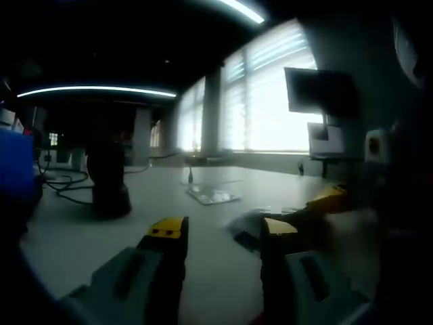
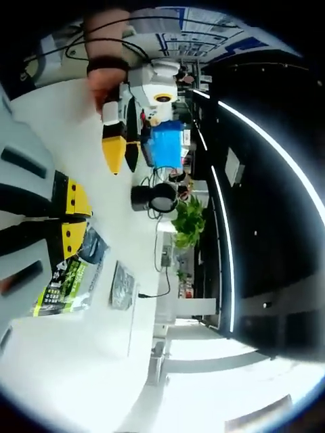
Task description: Clip sheet goods on table flip sheet goods clip sheet goods scan sheet goods put sheet goods back to table
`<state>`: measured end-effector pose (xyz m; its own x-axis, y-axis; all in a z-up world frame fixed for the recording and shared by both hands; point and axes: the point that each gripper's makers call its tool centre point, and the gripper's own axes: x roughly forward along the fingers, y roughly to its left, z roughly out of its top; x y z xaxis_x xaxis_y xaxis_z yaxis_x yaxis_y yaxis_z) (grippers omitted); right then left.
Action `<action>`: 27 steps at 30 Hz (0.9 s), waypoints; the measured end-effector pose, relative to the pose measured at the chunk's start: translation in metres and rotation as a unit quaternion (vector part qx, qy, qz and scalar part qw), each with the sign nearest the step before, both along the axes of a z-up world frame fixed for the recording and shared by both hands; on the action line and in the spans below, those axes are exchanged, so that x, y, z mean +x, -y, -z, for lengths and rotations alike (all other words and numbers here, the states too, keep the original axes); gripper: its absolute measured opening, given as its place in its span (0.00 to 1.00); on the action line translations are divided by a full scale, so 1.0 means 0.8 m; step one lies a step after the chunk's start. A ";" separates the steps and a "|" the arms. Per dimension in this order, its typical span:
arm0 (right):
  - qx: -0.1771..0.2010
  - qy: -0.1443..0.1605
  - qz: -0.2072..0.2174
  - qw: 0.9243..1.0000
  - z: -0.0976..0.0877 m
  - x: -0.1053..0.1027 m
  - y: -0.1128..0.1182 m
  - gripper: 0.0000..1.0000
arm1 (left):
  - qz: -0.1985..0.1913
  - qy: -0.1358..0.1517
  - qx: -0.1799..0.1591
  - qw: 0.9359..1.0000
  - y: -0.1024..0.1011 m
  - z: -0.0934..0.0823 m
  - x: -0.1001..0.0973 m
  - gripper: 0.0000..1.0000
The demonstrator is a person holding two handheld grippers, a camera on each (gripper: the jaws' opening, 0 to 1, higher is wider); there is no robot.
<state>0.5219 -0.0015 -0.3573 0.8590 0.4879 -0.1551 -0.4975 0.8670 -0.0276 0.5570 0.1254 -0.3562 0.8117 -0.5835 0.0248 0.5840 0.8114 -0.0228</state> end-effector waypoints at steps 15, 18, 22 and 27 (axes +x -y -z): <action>0.058 0.023 0.057 0.996 -0.052 0.022 0.050 0.00 | 0.001 0.000 -0.002 1.000 -0.001 -0.001 0.000 0.35; 0.072 0.030 0.071 0.994 -0.064 0.026 0.062 0.00 | 0.002 0.000 -0.001 1.000 0.000 0.000 -0.001 0.35; 0.098 0.033 0.090 0.990 -0.079 0.036 0.081 0.00 | 0.001 0.000 -0.001 1.000 0.000 0.000 0.000 0.35; 0.125 0.036 0.112 0.985 -0.094 0.047 0.107 0.00 | 0.001 0.000 0.000 1.000 0.000 0.000 0.000 0.35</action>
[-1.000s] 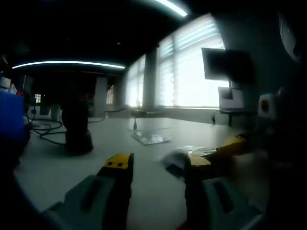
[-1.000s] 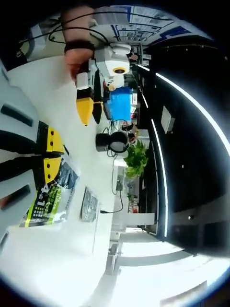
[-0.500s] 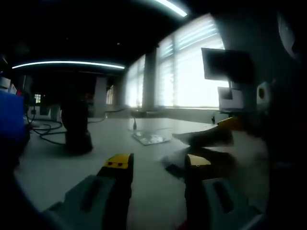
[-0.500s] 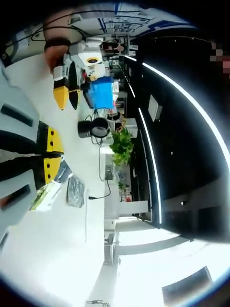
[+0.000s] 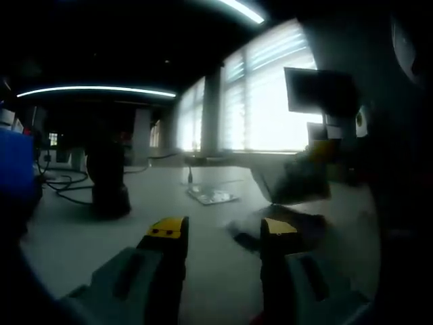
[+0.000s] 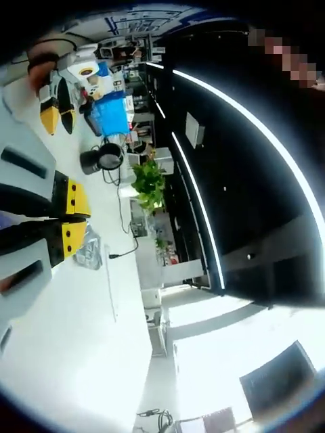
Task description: Clip sheet goods on table flip sheet goods clip sheet goods scan sheet goods put sheet goods back to table
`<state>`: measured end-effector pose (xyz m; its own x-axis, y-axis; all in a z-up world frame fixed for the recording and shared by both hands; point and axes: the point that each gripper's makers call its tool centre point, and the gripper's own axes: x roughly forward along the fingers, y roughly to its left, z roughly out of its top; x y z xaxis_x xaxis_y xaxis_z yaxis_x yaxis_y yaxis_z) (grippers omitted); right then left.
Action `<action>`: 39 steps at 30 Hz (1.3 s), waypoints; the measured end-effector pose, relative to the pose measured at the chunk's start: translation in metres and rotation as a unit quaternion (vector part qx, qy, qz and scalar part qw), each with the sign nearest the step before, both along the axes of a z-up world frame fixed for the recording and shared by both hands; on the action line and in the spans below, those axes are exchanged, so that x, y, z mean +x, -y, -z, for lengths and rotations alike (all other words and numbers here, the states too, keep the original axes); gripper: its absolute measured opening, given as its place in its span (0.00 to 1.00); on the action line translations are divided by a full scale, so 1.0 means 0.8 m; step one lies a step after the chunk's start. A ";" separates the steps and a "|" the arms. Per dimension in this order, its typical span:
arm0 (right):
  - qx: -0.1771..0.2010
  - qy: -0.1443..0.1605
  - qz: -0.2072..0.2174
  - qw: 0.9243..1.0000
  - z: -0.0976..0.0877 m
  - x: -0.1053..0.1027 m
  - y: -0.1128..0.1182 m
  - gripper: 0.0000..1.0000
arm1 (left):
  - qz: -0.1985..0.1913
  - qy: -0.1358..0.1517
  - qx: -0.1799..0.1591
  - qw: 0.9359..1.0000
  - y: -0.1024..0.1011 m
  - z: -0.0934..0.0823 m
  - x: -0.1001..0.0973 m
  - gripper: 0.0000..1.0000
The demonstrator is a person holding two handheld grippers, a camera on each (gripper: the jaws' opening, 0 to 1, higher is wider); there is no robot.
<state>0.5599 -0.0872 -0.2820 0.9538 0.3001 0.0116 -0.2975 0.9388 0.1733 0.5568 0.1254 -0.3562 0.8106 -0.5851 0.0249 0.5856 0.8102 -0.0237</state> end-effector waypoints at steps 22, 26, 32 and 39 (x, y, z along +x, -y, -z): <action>0.122 0.009 0.106 0.987 -0.005 -0.002 0.101 0.00 | -0.001 -0.002 0.003 1.000 0.001 0.002 0.000 0.35; 0.128 0.014 0.127 0.984 -0.006 -0.005 0.115 0.00 | 0.000 -0.002 0.004 1.000 0.001 0.002 0.000 0.35; 0.144 0.011 0.160 0.976 0.003 -0.009 0.138 0.00 | -0.001 -0.003 0.004 1.000 0.001 0.003 0.000 0.35; 0.163 0.004 0.185 0.969 0.014 -0.011 0.159 0.00 | 0.000 -0.003 0.007 1.000 0.001 0.003 0.001 0.35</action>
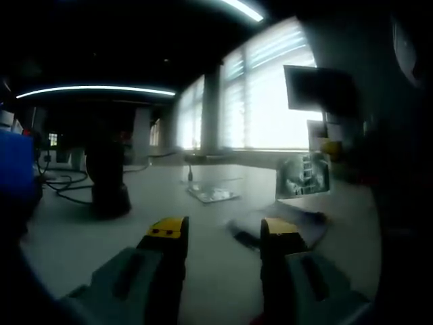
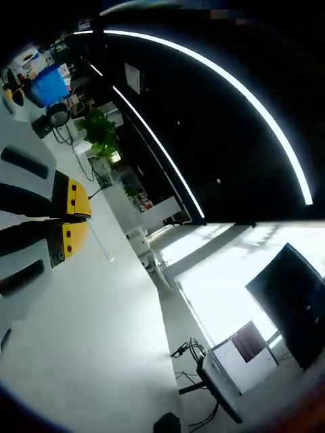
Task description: Clip sheet goods on table flip sheet goods clip sheet goods scan sheet goods put sheet goods back to table
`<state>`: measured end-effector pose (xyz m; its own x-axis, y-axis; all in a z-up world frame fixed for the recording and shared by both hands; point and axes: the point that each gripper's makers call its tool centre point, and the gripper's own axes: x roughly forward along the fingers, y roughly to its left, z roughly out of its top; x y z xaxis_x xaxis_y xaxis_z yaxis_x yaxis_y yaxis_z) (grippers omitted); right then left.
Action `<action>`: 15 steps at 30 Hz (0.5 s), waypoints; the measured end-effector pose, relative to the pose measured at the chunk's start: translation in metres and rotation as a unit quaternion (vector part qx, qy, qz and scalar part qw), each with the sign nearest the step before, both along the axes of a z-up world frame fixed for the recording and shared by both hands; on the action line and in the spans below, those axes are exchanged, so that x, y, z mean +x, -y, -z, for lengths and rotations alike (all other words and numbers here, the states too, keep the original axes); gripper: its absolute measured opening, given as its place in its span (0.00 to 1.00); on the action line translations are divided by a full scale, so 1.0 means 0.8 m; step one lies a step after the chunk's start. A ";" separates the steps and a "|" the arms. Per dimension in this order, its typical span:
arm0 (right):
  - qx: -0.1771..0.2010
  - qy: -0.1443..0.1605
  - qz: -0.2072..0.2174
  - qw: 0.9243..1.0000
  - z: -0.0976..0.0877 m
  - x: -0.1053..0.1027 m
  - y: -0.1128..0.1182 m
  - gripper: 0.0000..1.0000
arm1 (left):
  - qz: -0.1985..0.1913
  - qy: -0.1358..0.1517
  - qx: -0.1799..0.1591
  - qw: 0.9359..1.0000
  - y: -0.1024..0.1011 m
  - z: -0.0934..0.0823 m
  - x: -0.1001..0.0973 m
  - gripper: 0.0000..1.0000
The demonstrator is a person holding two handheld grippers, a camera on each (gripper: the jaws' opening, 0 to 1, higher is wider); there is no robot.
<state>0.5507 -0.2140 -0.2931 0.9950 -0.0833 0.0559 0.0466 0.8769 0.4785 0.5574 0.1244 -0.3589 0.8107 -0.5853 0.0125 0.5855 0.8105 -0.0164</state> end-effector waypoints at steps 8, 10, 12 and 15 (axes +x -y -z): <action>0.028 -0.014 0.036 0.999 0.020 -0.004 0.025 0.00 | 0.000 0.000 0.000 1.000 0.000 0.000 0.000 0.35; 0.036 -0.019 0.042 0.998 0.028 -0.005 0.031 0.00 | 0.000 0.000 0.000 1.000 -0.001 0.000 0.000 0.35; 0.055 -0.025 0.048 0.997 0.036 -0.008 0.037 0.00 | -0.001 0.000 -0.001 1.000 -0.001 0.000 0.000 0.35; 0.080 -0.030 0.055 0.995 0.048 -0.011 0.042 0.00 | 0.000 0.000 -0.002 1.000 -0.001 -0.001 0.000 0.35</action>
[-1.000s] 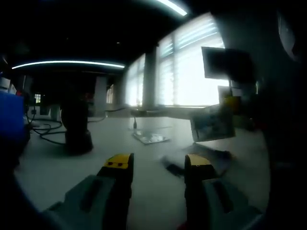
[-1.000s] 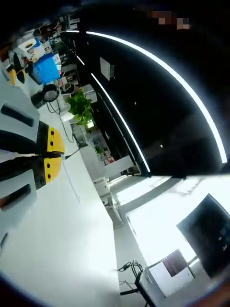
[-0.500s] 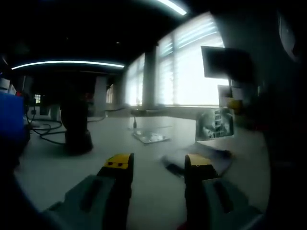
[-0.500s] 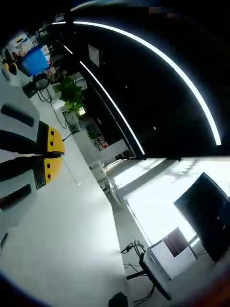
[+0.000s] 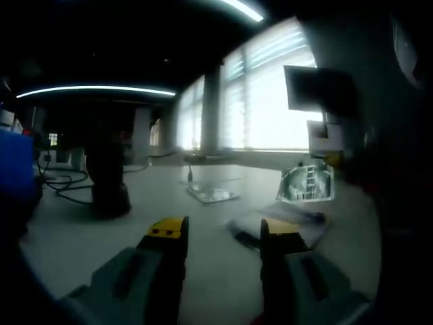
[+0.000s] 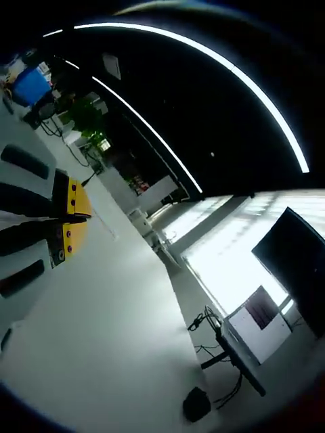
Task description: Clip sheet goods on table flip sheet goods clip sheet goods scan sheet goods put sheet goods back to table
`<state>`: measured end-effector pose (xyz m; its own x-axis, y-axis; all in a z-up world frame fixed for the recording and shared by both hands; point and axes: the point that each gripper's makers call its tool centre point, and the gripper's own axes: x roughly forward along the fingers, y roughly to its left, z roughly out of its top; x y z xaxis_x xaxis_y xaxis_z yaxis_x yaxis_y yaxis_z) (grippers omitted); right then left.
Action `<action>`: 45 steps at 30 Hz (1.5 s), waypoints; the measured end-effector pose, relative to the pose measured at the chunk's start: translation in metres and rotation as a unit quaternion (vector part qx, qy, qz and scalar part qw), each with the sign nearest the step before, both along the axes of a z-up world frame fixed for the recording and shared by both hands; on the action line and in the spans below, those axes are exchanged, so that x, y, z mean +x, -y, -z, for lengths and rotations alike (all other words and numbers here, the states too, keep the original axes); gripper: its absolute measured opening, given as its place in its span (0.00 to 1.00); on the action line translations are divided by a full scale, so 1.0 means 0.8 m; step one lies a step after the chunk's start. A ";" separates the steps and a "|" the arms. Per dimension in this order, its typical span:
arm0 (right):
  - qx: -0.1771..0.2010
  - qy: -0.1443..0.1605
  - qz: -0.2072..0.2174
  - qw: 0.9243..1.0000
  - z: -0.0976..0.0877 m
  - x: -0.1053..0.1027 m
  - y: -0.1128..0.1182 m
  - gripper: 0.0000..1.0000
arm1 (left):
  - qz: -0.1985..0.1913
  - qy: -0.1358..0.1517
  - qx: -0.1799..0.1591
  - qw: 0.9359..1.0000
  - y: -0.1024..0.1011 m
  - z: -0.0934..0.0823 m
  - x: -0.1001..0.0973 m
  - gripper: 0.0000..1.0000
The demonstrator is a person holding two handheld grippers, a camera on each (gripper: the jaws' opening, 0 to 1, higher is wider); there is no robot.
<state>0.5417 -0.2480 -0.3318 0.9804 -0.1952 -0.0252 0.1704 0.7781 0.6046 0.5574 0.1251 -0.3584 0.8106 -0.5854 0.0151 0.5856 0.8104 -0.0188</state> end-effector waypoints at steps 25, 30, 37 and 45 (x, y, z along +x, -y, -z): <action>0.099 -0.051 0.041 0.993 0.072 -0.011 0.030 0.00 | 0.003 0.001 0.001 1.000 0.002 0.000 -0.001 0.35; 0.114 -0.066 0.038 0.991 0.086 -0.011 0.026 0.00 | 0.003 0.001 0.001 1.000 0.002 0.000 -0.001 0.35; 0.132 -0.065 0.049 0.988 0.094 -0.014 0.029 0.15 | 0.004 0.002 0.007 1.000 0.004 0.001 -0.001 0.35; 0.116 -0.045 0.040 0.991 0.081 -0.008 0.027 0.32 | 0.005 0.002 0.005 1.000 0.004 0.000 -0.002 0.35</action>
